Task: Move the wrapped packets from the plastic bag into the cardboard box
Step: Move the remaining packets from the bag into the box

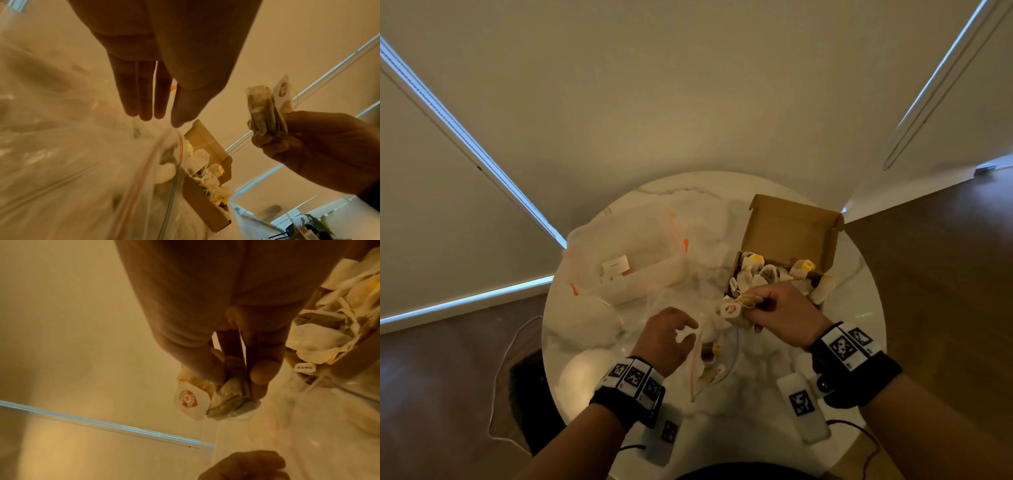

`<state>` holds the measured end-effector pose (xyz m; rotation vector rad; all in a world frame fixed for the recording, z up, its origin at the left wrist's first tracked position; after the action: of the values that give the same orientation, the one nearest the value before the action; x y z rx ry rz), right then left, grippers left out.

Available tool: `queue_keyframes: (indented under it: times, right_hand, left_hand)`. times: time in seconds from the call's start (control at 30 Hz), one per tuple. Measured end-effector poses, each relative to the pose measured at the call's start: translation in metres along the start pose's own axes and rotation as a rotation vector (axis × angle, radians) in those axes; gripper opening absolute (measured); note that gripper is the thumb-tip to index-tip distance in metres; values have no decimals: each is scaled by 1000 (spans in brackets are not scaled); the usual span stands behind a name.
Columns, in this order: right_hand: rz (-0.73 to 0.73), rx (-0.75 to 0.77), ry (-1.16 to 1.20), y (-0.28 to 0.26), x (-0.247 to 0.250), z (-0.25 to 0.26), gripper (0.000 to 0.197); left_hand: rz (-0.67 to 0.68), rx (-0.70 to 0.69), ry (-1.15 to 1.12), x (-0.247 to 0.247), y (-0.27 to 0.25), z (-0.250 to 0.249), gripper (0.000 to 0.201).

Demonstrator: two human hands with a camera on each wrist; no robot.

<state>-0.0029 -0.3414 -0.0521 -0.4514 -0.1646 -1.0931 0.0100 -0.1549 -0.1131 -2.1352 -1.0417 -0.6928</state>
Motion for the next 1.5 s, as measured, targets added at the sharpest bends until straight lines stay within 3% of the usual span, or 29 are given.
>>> queue_keyframes:
  times: [0.13, 0.27, 0.4, 0.57, 0.67, 0.77, 0.9, 1.07, 1.2, 1.5]
  right_hand:
    - [-10, 21, 104, -5, 6, 17, 13]
    - [6, 45, 253, -9, 7, 38, 20]
    - [-11, 28, 410, -15, 12, 58, 26]
    - [-24, 25, 444, -15, 16, 67, 25]
    - [-29, 9, 459, -15, 15, 64, 26]
    - [-19, -21, 367, -16, 11, 63, 21]
    - [-49, -35, 277, -11, 6, 55, 14]
    - [-163, -12, 205, -11, 9, 53, 20]
    - [-292, 33, 206, -16, 16, 54, 18]
    - [-412, 67, 163, -16, 20, 57, 5]
  left_hand:
    - [33, -156, -194, 14, 0, -34, 47]
    - [238, -106, -339, 1, 5, -53, 69]
    - [331, -96, -456, -7, 3, -63, 58]
    - [358, -185, -860, -1, -10, -81, 37]
    - [356, -213, -1085, 5, -12, -89, 49]
    - [255, -232, -1201, 22, -10, -91, 54]
    - [110, -171, -1160, 37, -12, -88, 35]
    - [2, -133, -1124, 41, -14, -80, 15]
    - [-27, -103, -1138, 42, -14, -75, 14]
    - [-32, -92, -1078, 41, -12, -76, 13]
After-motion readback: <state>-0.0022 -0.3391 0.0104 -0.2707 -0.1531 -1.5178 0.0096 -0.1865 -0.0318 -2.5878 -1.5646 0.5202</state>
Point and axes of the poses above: each hand's wrist, its own y-axis towards the middle knuckle, its own x-axis out of the back of the hand, z = x × y, the point moved 9 cm from there along y, towards the middle knuckle, and after that the axes turned 12 degrees about z, right-handed, at the moved point
